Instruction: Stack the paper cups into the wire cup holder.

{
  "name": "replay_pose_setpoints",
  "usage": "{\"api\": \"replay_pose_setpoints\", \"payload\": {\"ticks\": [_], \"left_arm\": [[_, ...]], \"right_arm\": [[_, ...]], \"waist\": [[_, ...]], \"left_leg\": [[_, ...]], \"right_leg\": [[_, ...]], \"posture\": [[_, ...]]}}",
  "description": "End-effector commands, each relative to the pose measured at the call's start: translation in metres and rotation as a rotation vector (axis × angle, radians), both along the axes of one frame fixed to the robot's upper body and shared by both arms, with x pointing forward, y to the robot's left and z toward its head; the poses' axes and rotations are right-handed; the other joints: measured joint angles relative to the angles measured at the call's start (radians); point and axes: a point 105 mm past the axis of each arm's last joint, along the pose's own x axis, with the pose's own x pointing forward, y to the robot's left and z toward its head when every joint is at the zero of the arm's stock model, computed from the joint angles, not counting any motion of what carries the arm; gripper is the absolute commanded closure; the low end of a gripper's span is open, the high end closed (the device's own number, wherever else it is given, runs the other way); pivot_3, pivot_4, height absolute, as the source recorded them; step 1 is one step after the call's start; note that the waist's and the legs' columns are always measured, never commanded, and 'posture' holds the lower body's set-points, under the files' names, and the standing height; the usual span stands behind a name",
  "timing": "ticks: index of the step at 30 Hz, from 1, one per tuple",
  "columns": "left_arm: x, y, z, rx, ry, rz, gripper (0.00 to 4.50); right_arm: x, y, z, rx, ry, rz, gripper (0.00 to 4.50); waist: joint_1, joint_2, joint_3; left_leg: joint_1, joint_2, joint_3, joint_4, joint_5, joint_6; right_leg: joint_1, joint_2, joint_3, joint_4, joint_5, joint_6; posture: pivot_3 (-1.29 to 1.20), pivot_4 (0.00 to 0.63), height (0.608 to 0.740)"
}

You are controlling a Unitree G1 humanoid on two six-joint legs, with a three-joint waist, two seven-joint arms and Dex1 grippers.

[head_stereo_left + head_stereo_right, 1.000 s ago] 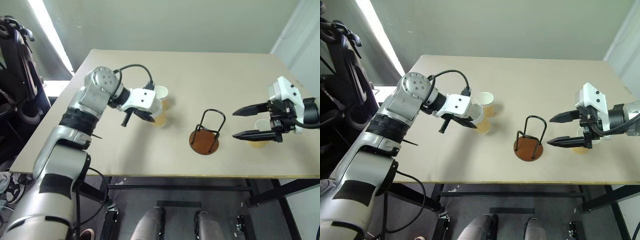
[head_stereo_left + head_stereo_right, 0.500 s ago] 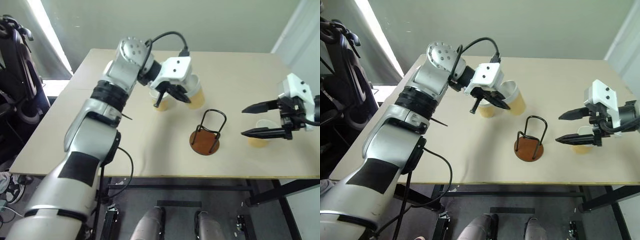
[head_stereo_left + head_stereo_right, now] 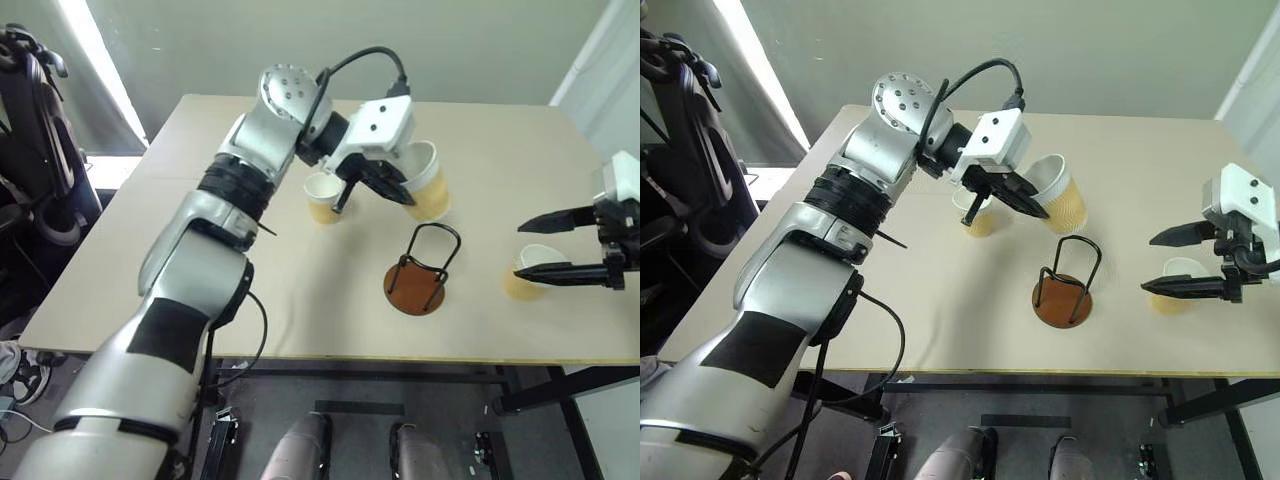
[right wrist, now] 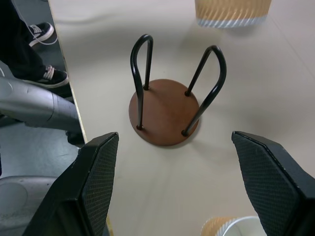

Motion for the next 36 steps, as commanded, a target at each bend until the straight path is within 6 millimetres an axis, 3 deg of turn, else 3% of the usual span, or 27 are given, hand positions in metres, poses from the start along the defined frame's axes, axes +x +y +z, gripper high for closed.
{"api": "replay_pose_setpoints", "payload": {"ticks": [1, 14, 31, 34, 36], "left_arm": [[-0.016, -0.007, 0.015, 0.006, -0.016, -0.086, 4.45], [-0.021, -0.005, -0.011, 0.111, 0.011, -0.123, 4.45], [-0.011, -0.014, -0.022, 0.108, -0.067, -0.112, 4.45], [-0.006, -0.015, -0.026, 0.122, -0.096, -0.099, 3.89], [-0.006, -0.016, -0.024, 0.115, -0.083, -0.105, 3.22]], "right_arm": [[-0.007, -0.002, 0.019, -0.012, -0.073, -0.015, 0.76], [-0.012, -0.002, 0.016, -0.002, -0.071, -0.040, 0.76], [-0.013, 0.000, 0.012, 0.002, -0.067, -0.037, 0.76], [-0.013, 0.000, 0.011, 0.002, -0.065, -0.040, 0.76], [-0.013, -0.001, 0.011, 0.002, -0.064, -0.043, 0.76]], "waist": [[0.000, 0.000, 0.000], [0.000, 0.000, 0.000], [0.000, 0.000, 0.000], [0.001, 0.000, 0.000], [0.000, 0.000, 0.000]], "left_leg": [[0.000, 0.000, 0.000, 0.000, 0.000, 0.000], [0.003, 0.000, 0.002, 0.004, -0.003, -0.007], [0.002, 0.000, 0.002, 0.005, -0.001, -0.008], [0.002, 0.000, 0.002, 0.005, -0.001, -0.008], [0.002, 0.000, 0.002, 0.005, -0.001, -0.008]], "right_leg": [[0.000, 0.000, 0.000, 0.000, 0.000, 0.000], [0.004, 0.000, 0.001, 0.001, 0.001, -0.002], [0.004, 0.000, 0.002, 0.000, 0.001, 0.001], [0.004, 0.000, 0.002, 0.000, 0.001, 0.002], [0.004, 0.000, 0.002, 0.000, 0.001, 0.002]], "posture": [[0.00, 0.150, 0.740], [0.00, 0.150, 0.740], [0.00, 0.150, 0.740], [0.00, 0.150, 0.740], [0.00, 0.150, 0.740]]}}
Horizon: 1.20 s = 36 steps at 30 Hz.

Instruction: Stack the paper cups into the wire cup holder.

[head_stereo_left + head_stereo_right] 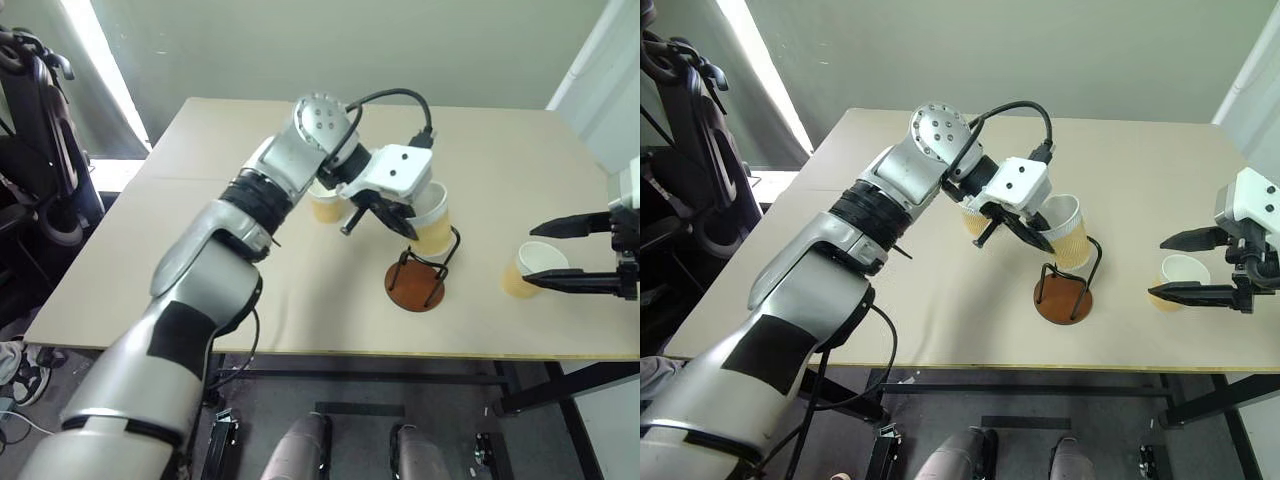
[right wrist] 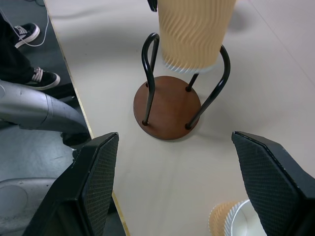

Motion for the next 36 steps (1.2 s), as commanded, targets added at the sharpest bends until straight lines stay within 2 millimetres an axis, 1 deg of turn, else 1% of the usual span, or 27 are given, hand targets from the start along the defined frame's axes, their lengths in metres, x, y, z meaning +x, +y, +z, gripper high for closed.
{"api": "replay_pose_setpoints", "payload": {"ticks": [1, 7, 8, 9, 11, 13, 15, 18, 20, 23, 27, 33, 35, 36], "left_arm": [[-0.002, -0.002, 0.012, -0.035, -0.016, -0.023, 2.85], [0.000, -0.006, 0.020, -0.093, -0.006, -0.004, 0.59], [0.000, -0.006, 0.022, -0.106, -0.004, 0.002, 0.25], [0.001, -0.005, 0.026, -0.134, 0.008, 0.015, 0.01], [0.003, -0.004, 0.032, -0.172, 0.023, 0.035, 0.01], [0.006, 0.000, 0.042, -0.238, 0.050, 0.071, 0.01], [0.008, 0.008, 0.056, -0.320, 0.125, 0.114, 0.01], [-0.004, 0.025, 0.075, -0.412, 0.358, 0.116, 0.01], [-0.012, 0.036, 0.080, -0.438, 0.438, 0.117, 0.01], [-0.017, 0.053, 0.078, -0.447, 0.495, 0.151, 0.01], [-0.017, 0.068, 0.065, -0.434, 0.473, 0.228, 0.01], [-0.018, 0.078, 0.054, -0.434, 0.448, 0.295, 0.01], [-0.017, 0.079, 0.051, -0.431, 0.442, 0.305, 0.01], [-0.017, 0.080, 0.050, -0.428, 0.437, 0.307, 0.01]], "right_arm": [[-0.003, 0.002, 0.012, -0.002, -0.053, 0.008, 0.76], [0.001, 0.002, 0.012, -0.007, -0.081, 0.002, 0.76], [0.002, 0.001, 0.012, -0.008, -0.089, 0.000, 0.76], [0.004, 0.001, 0.011, -0.014, -0.101, -0.004, 0.76], [0.007, -0.001, 0.010, -0.026, -0.116, -0.010, 0.76], [0.013, -0.006, 0.003, -0.070, -0.130, -0.031, 0.76], [0.021, -0.013, -0.007, -0.129, -0.132, -0.052, 0.76], [0.034, -0.026, -0.021, -0.227, -0.141, -0.065, 0.76], [0.040, -0.033, -0.029, -0.278, -0.136, -0.062, 0.76], [0.049, -0.042, -0.039, -0.332, -0.123, -0.058, 0.76], [0.059, -0.051, -0.050, -0.393, -0.099, -0.040, 0.76], [0.066, -0.063, -0.068, -0.482, -0.036, -0.002, 0.76], [0.066, -0.067, -0.075, -0.510, -0.011, 0.006, 0.76], [0.066, -0.069, -0.077, -0.519, 0.002, 0.011, 0.76]], "waist": [[0.000, 0.000, 0.000], [0.000, 0.000, 0.000], [0.000, 0.000, 0.000], [0.000, 0.000, 0.000], [0.000, 0.000, 0.000], [0.000, 0.000, 0.000], [-0.001, 0.000, 0.000], [-0.003, 0.000, 0.000], [-0.005, 0.000, 0.000], [-0.007, 0.000, 0.000], [-0.005, 0.001, 0.000], [-0.003, 0.001, 0.000], [-0.003, 0.001, 0.000], [-0.004, 0.001, 0.000]], "left_leg": [[0.000, 0.000, 0.000, 0.000, 0.000, 0.000], [0.000, 0.000, 0.000, 0.000, 0.000, 0.000], [0.000, 0.000, 0.000, 0.000, 0.000, 0.000], [0.000, 0.000, 0.000, 0.000, 0.000, 0.000], [0.000, 0.000, 0.000, 0.000, 0.000, 0.000], [0.000, 0.000, 0.000, 0.000, 0.000, 0.000], [0.000, 0.000, 0.000, 0.000, 0.000, 0.000], [0.000, 0.000, 0.001, 0.000, 0.000, 0.000], [0.000, 0.000, 0.001, 0.000, 0.000, 0.000], [0.001, 0.000, 0.001, 0.000, 0.003, 0.006], [0.002, 0.000, 0.001, 0.000, 0.005, 0.009], [0.002, 0.000, 0.001, 0.000, 0.008, 0.011], [0.002, 0.000, 0.001, 0.000, 0.008, 0.007], [0.002, 0.000, 0.001, 0.000, 0.006, 0.003]], "right_leg": [[0.000, 0.000, 0.000, 0.000, 0.000, 0.000], [0.000, 0.000, 0.000, 0.000, 0.000, 0.001], [0.000, 0.000, 0.000, 0.000, 0.000, 0.001], [0.000, 0.000, 0.000, 0.000, 0.000, 0.001], [0.000, 0.000, 0.000, 0.000, 0.000, 0.001], [0.000, 0.000, 0.000, 0.000, 0.000, 0.001], [0.000, 0.000, 0.000, 0.000, 0.000, 0.001], [0.000, 0.001, -0.001, 0.000, 0.001, 0.002], [-0.001, 0.001, -0.001, 0.000, 0.002, 0.003], [0.000, 0.001, -0.002, 0.000, 0.006, 0.008], [0.000, 0.001, -0.001, 0.001, 0.008, 0.006], [0.001, 0.001, -0.001, -0.001, 0.009, -0.003], [0.001, 0.001, -0.001, -0.001, 0.010, -0.004], [0.001, 0.001, -0.001, 0.000, 0.010, -0.005]], "posture": [[0.00, 0.150, 0.740], [0.00, 0.150, 0.740], [0.00, 0.150, 0.740], [0.00, 0.150, 0.740], [0.00, 0.150, 0.740], [0.00, 0.150, 0.740], [0.00, 0.150, 0.740], [0.00, 0.150, 0.740], [0.00, 0.150, 0.740], [0.00, 0.150, 0.740], [0.00, 0.150, 0.740], [0.00, 0.150, 0.740], [0.00, 0.150, 0.740], [0.00, 0.150, 0.740]]}}
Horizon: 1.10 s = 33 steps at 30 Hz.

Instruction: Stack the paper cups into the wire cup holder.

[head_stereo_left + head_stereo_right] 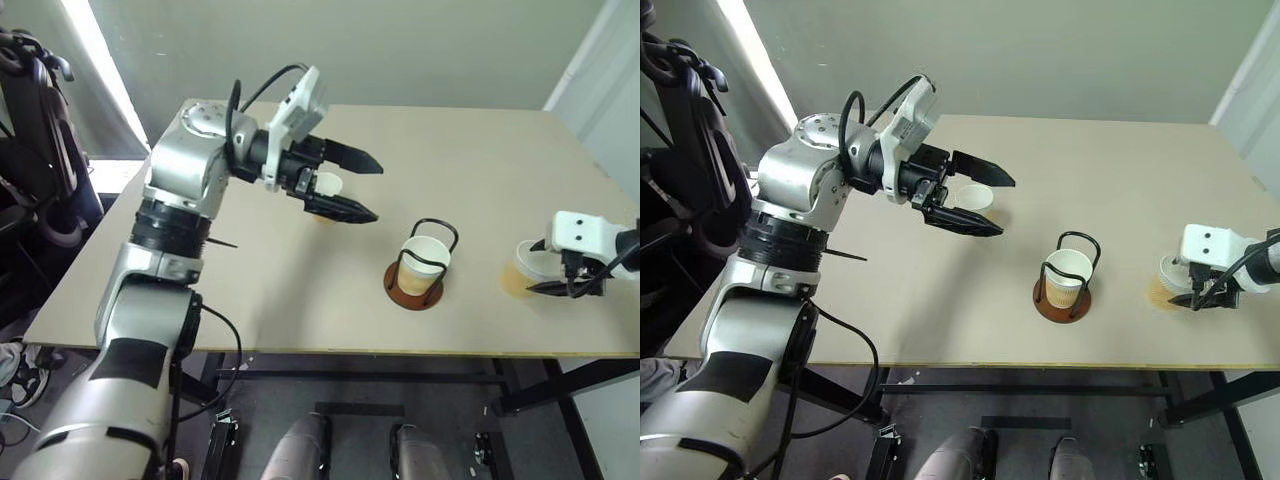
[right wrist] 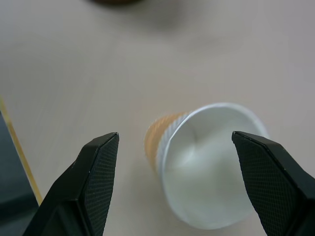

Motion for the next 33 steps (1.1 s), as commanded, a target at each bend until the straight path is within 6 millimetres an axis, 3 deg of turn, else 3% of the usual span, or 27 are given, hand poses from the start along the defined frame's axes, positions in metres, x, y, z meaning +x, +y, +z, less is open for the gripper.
{"api": "replay_pose_setpoints", "payload": {"ticks": [1, 2, 5, 13, 14, 23, 28, 33], "left_arm": [[-0.004, 0.002, 0.008, -0.010, -0.052, 0.004, 0.01], [-0.004, 0.003, 0.007, -0.008, -0.054, 0.004, 0.01], [-0.002, 0.007, 0.003, 0.022, -0.067, 0.008, 0.00], [0.013, 0.024, -0.007, 0.127, -0.125, 0.057, 0.00], [0.015, 0.025, -0.007, 0.136, -0.135, 0.064, 0.00], [0.026, 0.034, -0.006, 0.159, -0.169, 0.107, 0.00], [0.027, 0.038, -0.009, 0.170, -0.172, 0.114, 0.00], [0.028, 0.038, -0.014, 0.182, -0.170, 0.114, 0.00]], "right_arm": [[0.002, -0.006, 0.001, -0.051, 0.011, 0.013, 0.76], [0.002, -0.007, 0.000, -0.054, 0.018, 0.013, 0.76], [0.002, -0.005, 0.001, -0.044, 0.037, 0.021, 1.38], [0.001, -0.002, 0.007, -0.004, 0.048, 0.018, 4.33], [0.000, -0.001, 0.008, 0.000, 0.051, 0.018, 4.45], [-0.004, 0.007, 0.018, 0.017, 0.043, 0.047, 4.45], [0.001, 0.020, 0.069, 0.054, -0.116, 0.065, 4.45], [-0.013, 0.052, 0.113, 0.101, -0.220, 0.148, 4.45]], "waist": [[-0.001, 0.000, 0.000], [-0.001, 0.000, 0.000], [-0.004, 0.000, 0.000], [-0.007, 0.000, 0.000], [-0.007, 0.000, 0.000], [-0.006, 0.000, 0.000], [-0.007, 0.002, 0.001], [-0.005, 0.002, 0.001]], "left_leg": [[0.000, 0.000, -0.001, 0.000, 0.000, -0.002], [0.000, 0.000, -0.001, -0.001, 0.001, -0.002], [0.001, 0.000, -0.001, -0.003, 0.003, -0.004], [0.003, 0.000, -0.003, -0.009, 0.005, -0.006], [0.003, 0.000, -0.003, -0.009, 0.005, -0.006], [0.002, 0.000, -0.003, -0.018, 0.004, -0.007], [0.002, 0.000, -0.003, -0.021, 0.005, -0.008], [0.001, 0.001, -0.004, -0.022, 0.004, -0.009]], "right_leg": [[0.000, 0.000, 0.000, 0.000, 0.001, -0.001], [0.000, 0.000, 0.000, 0.000, 0.001, -0.002], [0.000, 0.000, 0.001, 0.000, 0.003, -0.004], [-0.001, 0.000, 0.003, 0.000, 0.003, -0.007], [-0.001, 0.000, 0.003, 0.000, 0.003, -0.007], [-0.003, 0.000, 0.002, -0.006, 0.001, -0.009], [-0.005, -0.001, 0.001, -0.007, 0.000, -0.009], [-0.005, -0.001, -0.001, -0.007, -0.002, -0.011]], "posture": [[0.00, 0.150, 0.740], [0.00, 0.150, 0.740], [0.00, 0.150, 0.740], [0.00, 0.150, 0.740], [0.00, 0.150, 0.740], [0.00, 0.150, 0.740], [0.00, 0.150, 0.740], [0.00, 0.150, 0.740]]}}
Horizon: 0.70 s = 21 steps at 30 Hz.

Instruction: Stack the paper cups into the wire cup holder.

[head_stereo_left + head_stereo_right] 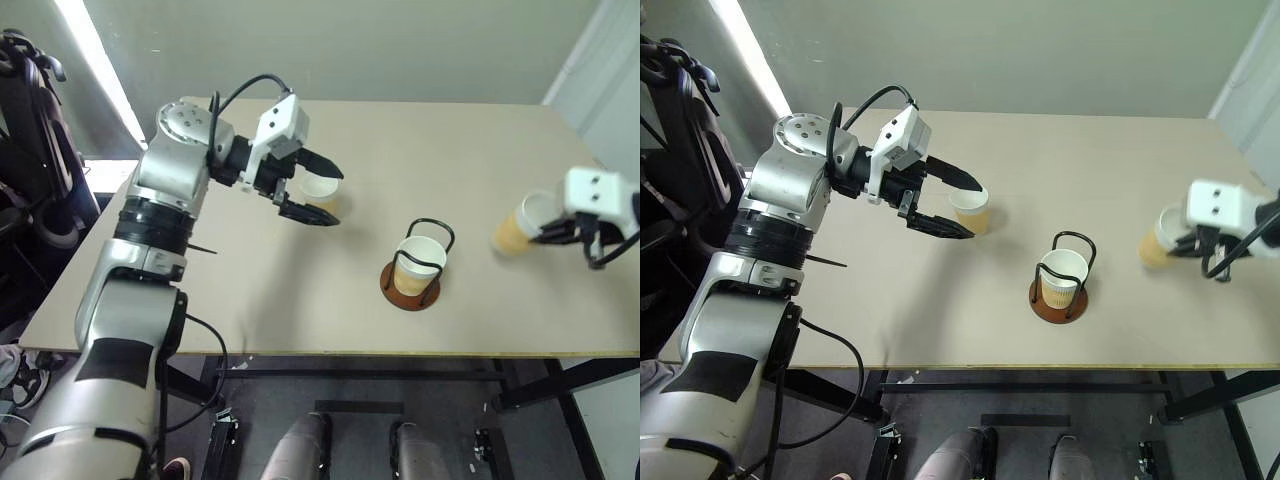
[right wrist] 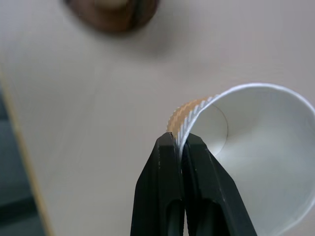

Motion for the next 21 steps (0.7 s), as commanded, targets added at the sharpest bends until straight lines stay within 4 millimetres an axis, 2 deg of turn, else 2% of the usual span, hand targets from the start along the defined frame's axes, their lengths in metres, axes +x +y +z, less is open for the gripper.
{"api": "replay_pose_setpoints", "payload": {"ticks": [1, 3, 6, 11, 16, 21], "left_arm": [[-0.004, 0.002, 0.007, 0.011, -0.034, -0.030, 0.00], [-0.003, 0.001, 0.006, 0.012, -0.034, -0.031, 0.00], [-0.002, -0.001, 0.005, 0.012, -0.033, -0.034, 0.00], [-0.001, -0.006, 0.003, 0.014, -0.035, -0.047, 0.00], [0.000, -0.008, 0.004, 0.015, -0.041, -0.054, 0.00], [-0.001, -0.006, 0.004, 0.017, -0.044, -0.051, 0.00]], "right_arm": [[-0.016, 0.019, 0.036, 0.028, -0.090, 0.058, 4.45], [-0.026, 0.033, 0.052, 0.049, -0.119, 0.102, 4.45], [-0.041, 0.059, 0.064, 0.099, -0.124, 0.184, 4.45], [-0.055, 0.100, 0.056, 0.144, -0.075, 0.310, 4.45], [-0.051, 0.110, 0.044, 0.148, -0.037, 0.335, 4.45], [-0.035, 0.102, 0.033, 0.106, -0.036, 0.311, 4.45]], "waist": [[0.002, 0.000, 0.000], [0.003, 0.000, 0.000], [0.001, 0.000, 0.000], [0.000, 0.000, 0.000], [0.002, 0.000, 0.000], [0.001, 0.000, 0.000]], "left_leg": [[0.000, 0.000, -0.001, 0.000, 0.000, 0.000], [0.000, 0.000, -0.001, 0.000, 0.000, 0.000], [0.000, 0.000, -0.001, 0.000, 0.000, 0.000], [0.000, 0.000, -0.002, 0.000, 0.000, -0.002], [0.000, 0.000, -0.003, 0.000, 0.001, -0.001], [0.000, 0.000, -0.003, 0.000, 0.002, 0.000]], "right_leg": [[0.000, 0.000, -0.001, 0.000, -0.001, -0.001], [0.000, 0.000, -0.001, 0.000, -0.001, -0.002], [0.000, 0.000, -0.001, 0.000, -0.002, -0.002], [0.000, 0.001, -0.001, 0.002, -0.004, -0.003], [-0.001, 0.001, -0.001, 0.003, -0.003, -0.003], [-0.001, 0.001, -0.001, 0.004, -0.003, -0.003]], "posture": [[0.00, 0.150, 0.740], [0.00, 0.150, 0.740], [0.00, 0.150, 0.740], [0.00, 0.150, 0.740], [0.00, 0.150, 0.740], [0.00, 0.150, 0.740]]}}
